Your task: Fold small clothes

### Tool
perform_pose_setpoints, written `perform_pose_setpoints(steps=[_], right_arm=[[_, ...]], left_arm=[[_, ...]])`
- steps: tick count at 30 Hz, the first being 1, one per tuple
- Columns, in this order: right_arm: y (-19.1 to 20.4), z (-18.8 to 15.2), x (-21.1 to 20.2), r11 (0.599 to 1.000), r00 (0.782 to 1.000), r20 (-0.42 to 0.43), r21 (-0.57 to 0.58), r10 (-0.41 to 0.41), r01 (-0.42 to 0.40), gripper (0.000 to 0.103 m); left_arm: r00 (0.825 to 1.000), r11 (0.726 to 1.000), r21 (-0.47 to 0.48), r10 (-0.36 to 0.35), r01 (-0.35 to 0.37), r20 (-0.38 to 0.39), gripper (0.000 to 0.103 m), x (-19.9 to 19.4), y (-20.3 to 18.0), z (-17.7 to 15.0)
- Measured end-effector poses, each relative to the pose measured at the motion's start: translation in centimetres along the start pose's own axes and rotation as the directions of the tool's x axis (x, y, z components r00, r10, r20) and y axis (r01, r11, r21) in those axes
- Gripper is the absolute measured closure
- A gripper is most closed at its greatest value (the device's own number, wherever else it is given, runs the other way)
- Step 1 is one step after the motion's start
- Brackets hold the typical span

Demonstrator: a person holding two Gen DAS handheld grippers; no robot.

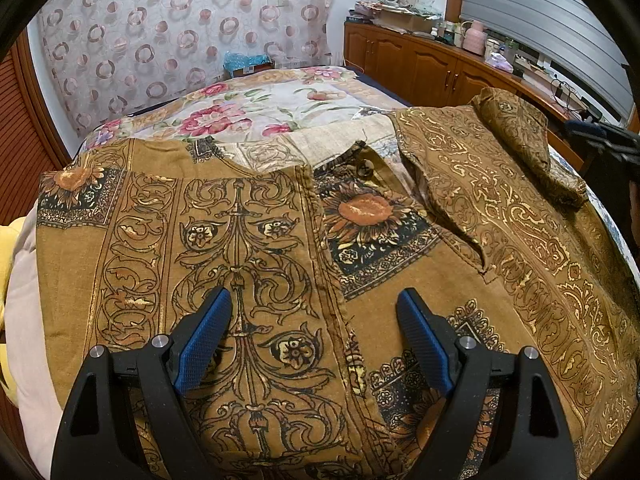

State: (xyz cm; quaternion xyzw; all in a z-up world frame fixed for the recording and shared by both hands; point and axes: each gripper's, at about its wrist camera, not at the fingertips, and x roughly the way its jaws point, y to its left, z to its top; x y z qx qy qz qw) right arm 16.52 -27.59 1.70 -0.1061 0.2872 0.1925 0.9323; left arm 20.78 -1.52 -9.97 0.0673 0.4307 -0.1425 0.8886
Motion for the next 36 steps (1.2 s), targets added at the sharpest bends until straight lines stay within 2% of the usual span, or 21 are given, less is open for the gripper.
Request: perform_pose_setpoints(steps=[3,7,10,14,15,17,20,23,26,27,28,30,32,36], right_arm=[[-2.0,-0.2,0.9,0.997,0.998,-0.015,0.033,-0.068,0.069,0.049],[-4.6,-0.6,3.5,0.99,0.993,-0.063,0.1,-0.098,0.104,0.049],[-5.2,0.0,5.0,0.987,0.996,-0.075,0.148,-0.043,0.054,0.049],[-5.2,1.1,6.6,0.986,0.997,-0.073,0.167,0.028,-0.016,0.049],[-5.9,1.2,6.4,0.986,0.996,-0.073,0.166,0.043,-0.03,0.065],[-5.9,1.6,6.9,0.986,0.992,-0.082,0.144,0.092,-0.079,0.089],[-4.2,2.5,7.5,0.986,0.986,-0.078,0.089,0.148,-0.141,0.093],[-2.3,3.3,6.8,0.977,0.976,-0.065,0.047,0.21,-0.207,0.092],[-2.1,3.6,5.7,0.973,0.973,-0.032,0.031,0.228,-0.227,0.092],[-2.2,3.6,5.5,0.973,0.973,-0.021,0.032,0.228,-0.227,0.088],[-2.4,3.6,5.1,0.977,0.977,-0.013,0.034,0.211,-0.21,0.083],[-3.0,3.1,4.4,0.984,0.984,-0.004,0.034,0.176,-0.175,0.063],[-3.5,2.6,3.9,0.991,0.991,0.002,0.03,0.132,-0.132,0.053],[-4.3,1.2,3.3,0.997,0.998,-0.039,0.049,0.055,-0.053,0.052]], left_arm=[[1.0,1.0,-0.006,0.005,-0.005,0.001,0.018,-0.1,0.0,-0.1],[1.0,0.999,-0.035,0.002,-0.002,0.012,0.018,-0.7,0.2,-0.2],[0.998,0.998,-0.056,-0.016,0.02,0.057,0.018,-1.8,0.4,-0.3],[0.991,0.998,-0.058,0.019,-0.012,0.13,0.018,-3.5,0.3,0.1],[0.989,0.998,-0.061,0.025,-0.017,0.146,0.018,-3.8,0.3,0.2],[0.985,0.997,-0.07,0.036,-0.024,0.168,0.018,-4.4,0.4,0.3],[0.983,0.997,-0.076,0.046,-0.034,0.175,0.018,-4.7,0.6,0.4],[0.984,0.996,-0.082,0.045,-0.031,0.171,0.018,-4.5,1.0,0.3],[0.984,0.996,-0.087,0.038,-0.023,0.173,0.018,-4.6,1.1,0.2],[0.984,0.996,-0.089,0.032,-0.016,0.177,0.018,-4.6,1.2,0.2],[0.983,0.996,-0.093,0.023,-0.006,0.18,0.018,-4.7,1.2,0.1],[0.983,0.995,-0.1,0.01,0.009,0.186,0.018,-4.8,1.3,0.0],[0.982,0.994,-0.106,0.006,0.015,0.187,0.018,-4.6,1.4,0.0],[0.984,0.993,-0.113,0.003,0.018,0.18,0.018,-4.3,1.3,-0.1]])
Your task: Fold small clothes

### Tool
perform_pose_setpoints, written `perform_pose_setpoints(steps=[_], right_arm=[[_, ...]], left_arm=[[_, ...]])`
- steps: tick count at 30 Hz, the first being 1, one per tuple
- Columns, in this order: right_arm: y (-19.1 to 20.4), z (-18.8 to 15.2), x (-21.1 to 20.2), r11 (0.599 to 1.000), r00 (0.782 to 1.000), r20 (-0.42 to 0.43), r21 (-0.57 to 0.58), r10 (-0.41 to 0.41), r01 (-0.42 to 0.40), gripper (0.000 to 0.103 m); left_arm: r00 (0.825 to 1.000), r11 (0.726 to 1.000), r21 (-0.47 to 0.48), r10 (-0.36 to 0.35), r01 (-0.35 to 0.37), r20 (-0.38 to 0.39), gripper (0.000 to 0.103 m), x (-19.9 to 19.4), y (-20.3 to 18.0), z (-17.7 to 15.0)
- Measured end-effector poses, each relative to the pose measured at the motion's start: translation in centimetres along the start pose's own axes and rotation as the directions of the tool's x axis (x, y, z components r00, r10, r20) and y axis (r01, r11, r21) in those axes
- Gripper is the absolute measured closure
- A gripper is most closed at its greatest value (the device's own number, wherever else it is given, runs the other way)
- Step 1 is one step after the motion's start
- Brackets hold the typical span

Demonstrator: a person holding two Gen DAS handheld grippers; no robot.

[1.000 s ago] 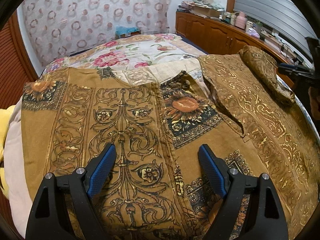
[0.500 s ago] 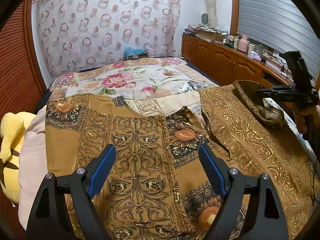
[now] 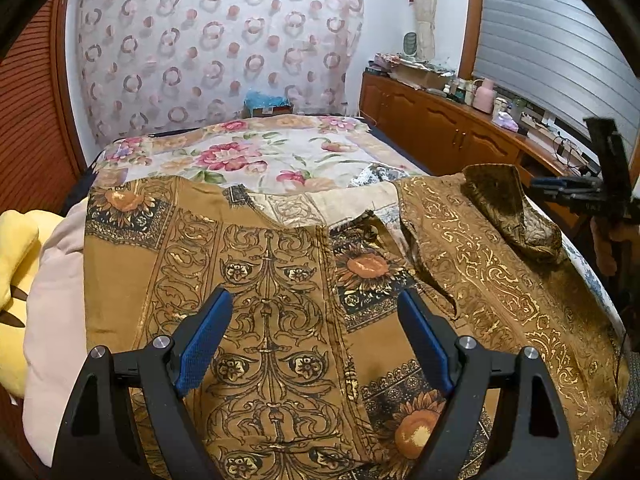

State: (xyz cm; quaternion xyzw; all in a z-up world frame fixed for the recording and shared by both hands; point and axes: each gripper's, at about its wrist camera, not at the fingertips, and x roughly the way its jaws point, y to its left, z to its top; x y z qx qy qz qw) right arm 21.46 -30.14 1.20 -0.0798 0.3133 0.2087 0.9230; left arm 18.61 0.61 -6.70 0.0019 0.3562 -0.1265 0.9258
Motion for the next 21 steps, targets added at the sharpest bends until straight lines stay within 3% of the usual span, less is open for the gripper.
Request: perform_pose_setpoints(steps=[4,8,10,12,13,21], right_arm=[[-0.5,-1.2,1.2,0.999,0.996,-0.08,0.033,-0.03,0.033,0.052],[-0.3,-1.1,2.8,0.999,0.994,-0.105,0.054,0.007,-0.002,0.053],[0.3,-0.6,3.5,0.998,0.994,-0.103,0.048,0.042,-0.037,0.066],[1.2,0.1,3.8,0.996,0.991,-0.097,0.019,0.089,-0.088,0.087],[2.2,0.4,3.9,0.993,0.989,-0.091,-0.008,0.114,-0.115,0.089],[6.2,1.9,4.3,0.958,0.961,-0.058,-0.082,0.271,-0.275,0.087]], left_arm=[[1.0,1.0,-0.001,-0.003,0.003,-0.003,0.018,0.3,-0.1,-0.2],[1.0,1.0,0.0,0.003,-0.003,-0.005,0.018,0.4,0.0,-0.2],[1.0,1.0,-0.002,0.004,-0.004,-0.004,0.018,0.4,0.0,-0.3],[1.0,1.0,-0.003,0.007,-0.007,-0.004,0.018,0.5,0.1,-0.4],[1.0,1.0,-0.004,0.01,-0.01,-0.004,0.018,0.6,0.1,-0.4],[1.0,1.0,-0.011,0.021,-0.021,0.0,0.018,0.3,0.6,-0.3]])
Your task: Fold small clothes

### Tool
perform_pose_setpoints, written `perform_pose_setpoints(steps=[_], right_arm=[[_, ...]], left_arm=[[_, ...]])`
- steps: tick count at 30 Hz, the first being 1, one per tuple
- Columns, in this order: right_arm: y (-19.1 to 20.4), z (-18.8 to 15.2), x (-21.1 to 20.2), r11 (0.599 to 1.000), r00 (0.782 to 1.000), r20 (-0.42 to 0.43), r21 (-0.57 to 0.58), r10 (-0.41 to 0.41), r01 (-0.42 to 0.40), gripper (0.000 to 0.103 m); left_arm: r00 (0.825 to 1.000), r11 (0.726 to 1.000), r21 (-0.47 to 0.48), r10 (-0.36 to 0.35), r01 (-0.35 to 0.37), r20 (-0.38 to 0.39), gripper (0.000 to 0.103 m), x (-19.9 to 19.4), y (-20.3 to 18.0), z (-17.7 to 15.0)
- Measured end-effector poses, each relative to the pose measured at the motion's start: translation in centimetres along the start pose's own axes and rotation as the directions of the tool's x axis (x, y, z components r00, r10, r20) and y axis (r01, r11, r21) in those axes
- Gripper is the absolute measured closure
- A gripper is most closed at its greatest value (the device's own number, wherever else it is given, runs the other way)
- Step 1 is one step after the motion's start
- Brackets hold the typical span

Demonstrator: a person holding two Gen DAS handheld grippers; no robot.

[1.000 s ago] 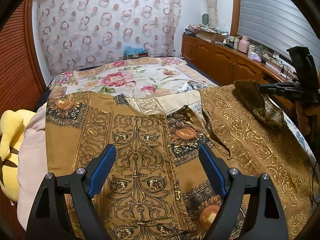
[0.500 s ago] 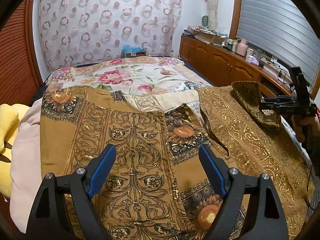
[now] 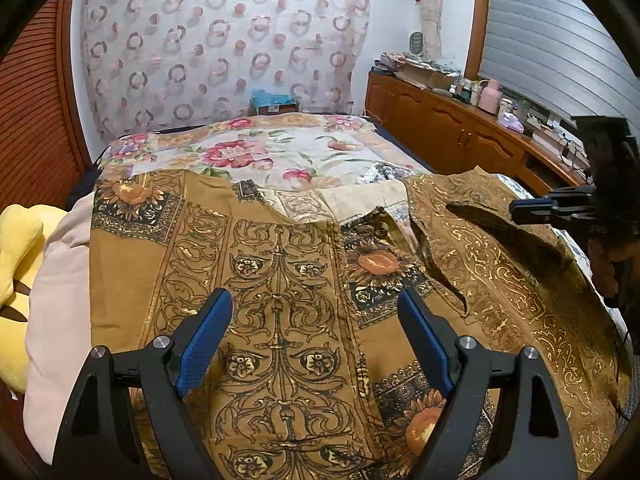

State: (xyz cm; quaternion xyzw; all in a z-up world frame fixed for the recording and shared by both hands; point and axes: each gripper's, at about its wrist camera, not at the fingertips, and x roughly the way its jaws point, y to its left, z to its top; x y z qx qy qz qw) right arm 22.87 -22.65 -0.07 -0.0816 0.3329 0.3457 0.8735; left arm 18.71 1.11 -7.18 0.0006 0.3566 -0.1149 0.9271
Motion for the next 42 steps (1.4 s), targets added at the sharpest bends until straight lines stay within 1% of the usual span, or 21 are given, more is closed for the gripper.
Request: perform_pose_setpoints(steps=[1,3,5,6,8,10,12,15,16,20,22,26,30,32,35,37,40,42], right_arm=[[0.1,0.1,-0.1,1.0,1.0,0.008,-0.013,-0.007,0.007,0.083],[-0.3,0.2,-0.2,0.999,0.999,0.018,-0.02,-0.045,0.045,0.065],[-1.2,-0.2,-0.5,0.996,0.995,0.024,-0.005,-0.093,0.093,0.056],[-1.5,-0.4,-0.7,0.992,0.992,0.026,0.003,-0.124,0.124,0.054],[-2.6,-0.7,-0.7,0.984,0.984,0.022,0.021,-0.178,0.177,0.053],[-4.0,-1.1,-0.8,0.969,0.97,0.008,0.046,-0.241,0.241,0.053],[-5.1,-1.3,-0.4,0.958,0.96,-0.014,0.076,-0.278,0.278,0.053],[-6.3,-1.7,0.9,0.94,0.945,-0.047,0.098,-0.325,0.328,0.053],[-6.9,-1.8,1.4,0.935,0.94,-0.056,0.105,-0.335,0.339,0.053],[-7.7,-1.8,3.2,0.929,0.937,-0.083,0.122,-0.34,0.349,0.053],[-7.6,-1.3,3.2,0.93,0.939,-0.077,0.136,-0.335,0.342,0.053],[-8.3,-1.0,3.1,0.929,0.938,-0.062,0.134,-0.34,0.345,0.053],[-8.2,-1.4,3.0,0.93,0.939,-0.061,0.133,-0.338,0.344,0.052],[-8.3,-1.8,2.4,0.929,0.939,-0.06,0.132,-0.339,0.345,0.052],[-8.3,-1.8,2.3,0.928,0.937,-0.062,0.13,-0.343,0.348,0.051],[-8.3,-1.8,2.1,0.929,0.938,-0.062,0.131,-0.342,0.347,0.051],[-8.3,-1.7,1.9,0.928,0.937,-0.062,0.129,-0.343,0.348,0.051],[-8.4,-1.8,1.9,0.927,0.936,-0.063,0.13,-0.346,0.351,0.049]], left_arm=[[1.0,1.0,-0.003,0.0,0.0,0.001,0.018,-0.1,0.1,0.0],[1.0,1.0,-0.006,0.0,0.0,0.005,0.018,-0.2,0.2,0.1],[1.0,1.0,-0.007,0.003,-0.002,0.011,0.018,-0.5,0.5,0.2],[1.0,1.0,-0.008,0.006,-0.006,0.014,0.018,-0.7,0.7,0.4],[1.0,1.0,-0.014,0.01,-0.009,0.022,0.018,-1.0,1.1,0.6],[1.0,1.0,-0.016,0.019,-0.018,0.025,0.018,-1.3,1.7,0.9],[0.999,0.999,-0.018,0.035,-0.035,0.029,0.018,-1.5,2.5,1.2],[0.998,0.998,-0.023,0.055,-0.054,0.029,0.024,-1.8,3.9,1.7],[0.998,0.998,-0.026,0.06,-0.06,0.029,0.028,-1.8,4.3,1.8],[0.995,0.994,-0.041,0.102,-0.101,0.016,0.036,-1.7,6.5,2.4],[0.992,0.991,-0.054,0.126,-0.126,0.001,0.039,-1.4,8.0,2.6],[0.984,0.981,-0.077,0.175,-0.176,-0.019,0.04,-0.8,10.2,3.0],[0.984,0.979,-0.104,0.171,-0.175,-0.046,0.04,0.0,12.1,3.3],[0.985,0.98,-0.105,0.161,-0.166,-0.055,0.046,0.6,12.5,3.5],[0.988,0.983,-0.118,0.136,-0.144,-0.068,0.051,1.4,13.0,4.0],[0.989,0.983,-0.122,0.129,-0.137,-0.075,0.052,1.8,13.1,4.3],[0.984,0.98,-0.121,0.148,-0.159,-0.099,0.052,2.5,13.2,4.7],[0.984,0.981,-0.119,0.144,-0.155,-0.101,0.052,2.7,13.1,4.9]])
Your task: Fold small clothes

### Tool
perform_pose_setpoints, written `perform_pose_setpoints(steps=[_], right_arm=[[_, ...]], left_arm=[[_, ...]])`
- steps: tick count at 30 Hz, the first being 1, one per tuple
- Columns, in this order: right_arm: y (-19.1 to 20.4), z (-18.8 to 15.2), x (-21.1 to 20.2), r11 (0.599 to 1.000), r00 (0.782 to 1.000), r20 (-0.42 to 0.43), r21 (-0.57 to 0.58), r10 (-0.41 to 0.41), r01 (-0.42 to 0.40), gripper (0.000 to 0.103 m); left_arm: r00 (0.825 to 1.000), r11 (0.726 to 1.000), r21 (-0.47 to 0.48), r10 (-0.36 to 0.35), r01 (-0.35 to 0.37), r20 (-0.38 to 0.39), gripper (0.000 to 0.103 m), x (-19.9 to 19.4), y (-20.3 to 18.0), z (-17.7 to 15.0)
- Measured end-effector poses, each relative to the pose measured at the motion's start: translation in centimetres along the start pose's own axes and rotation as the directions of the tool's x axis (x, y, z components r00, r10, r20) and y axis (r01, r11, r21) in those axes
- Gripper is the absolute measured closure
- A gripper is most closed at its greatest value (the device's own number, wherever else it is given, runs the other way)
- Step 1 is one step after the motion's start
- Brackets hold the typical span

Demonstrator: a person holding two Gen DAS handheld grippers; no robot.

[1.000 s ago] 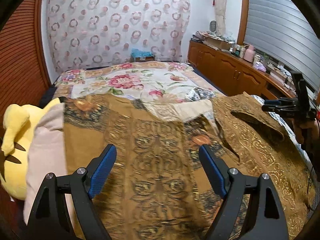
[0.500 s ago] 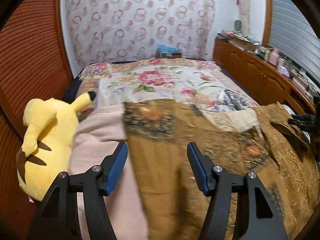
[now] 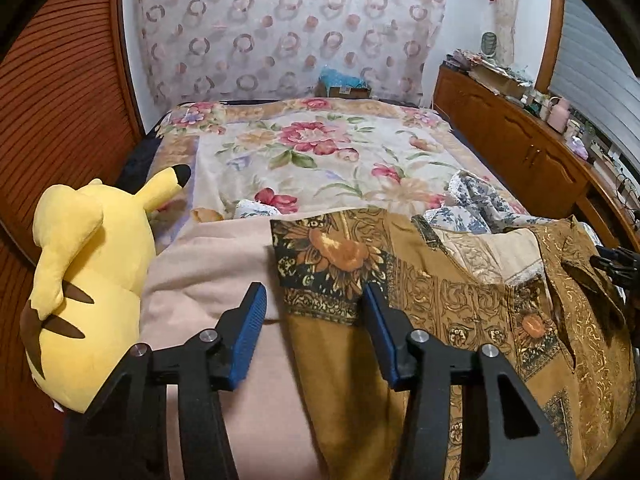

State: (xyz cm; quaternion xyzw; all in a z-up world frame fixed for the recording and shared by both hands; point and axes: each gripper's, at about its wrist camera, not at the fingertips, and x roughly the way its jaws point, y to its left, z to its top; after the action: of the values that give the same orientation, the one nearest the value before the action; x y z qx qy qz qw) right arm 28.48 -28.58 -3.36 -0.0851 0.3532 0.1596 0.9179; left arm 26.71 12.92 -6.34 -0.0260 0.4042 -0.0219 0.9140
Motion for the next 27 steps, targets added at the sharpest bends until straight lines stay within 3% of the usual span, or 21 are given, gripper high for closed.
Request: perform_pose_setpoints(steps=[3,8,13,17,27], right_arm=[[-0.2,0.0,0.0,1.0,1.0,-0.001,0.001,-0.001,0.001,0.048],[-0.2,0.0,0.0,1.0,1.0,-0.002,0.0,-0.004,0.004,0.048],[-0.3,0.0,0.0,1.0,1.0,-0.002,-0.001,-0.004,0.004,0.047],[-0.3,0.0,0.0,1.0,1.0,-0.002,-0.001,-0.005,0.005,0.045],[-1.2,1.1,0.7,1.0,1.0,-0.024,0.01,0.012,-0.012,0.038]], left_arm=[[1.0,1.0,0.008,-0.024,0.024,0.009,0.053,-0.3,-0.3,0.0],[1.0,0.999,0.035,-0.023,0.022,0.016,0.074,-0.8,-0.9,0.2],[1.0,0.999,0.044,-0.018,0.017,0.018,0.08,-0.9,-1.2,0.1],[0.999,0.999,0.044,-0.028,0.027,0.021,0.095,-1.1,-1.5,-0.1],[0.991,0.991,0.096,-0.099,0.091,0.085,0.1,-4.6,-4.6,-1.5]])
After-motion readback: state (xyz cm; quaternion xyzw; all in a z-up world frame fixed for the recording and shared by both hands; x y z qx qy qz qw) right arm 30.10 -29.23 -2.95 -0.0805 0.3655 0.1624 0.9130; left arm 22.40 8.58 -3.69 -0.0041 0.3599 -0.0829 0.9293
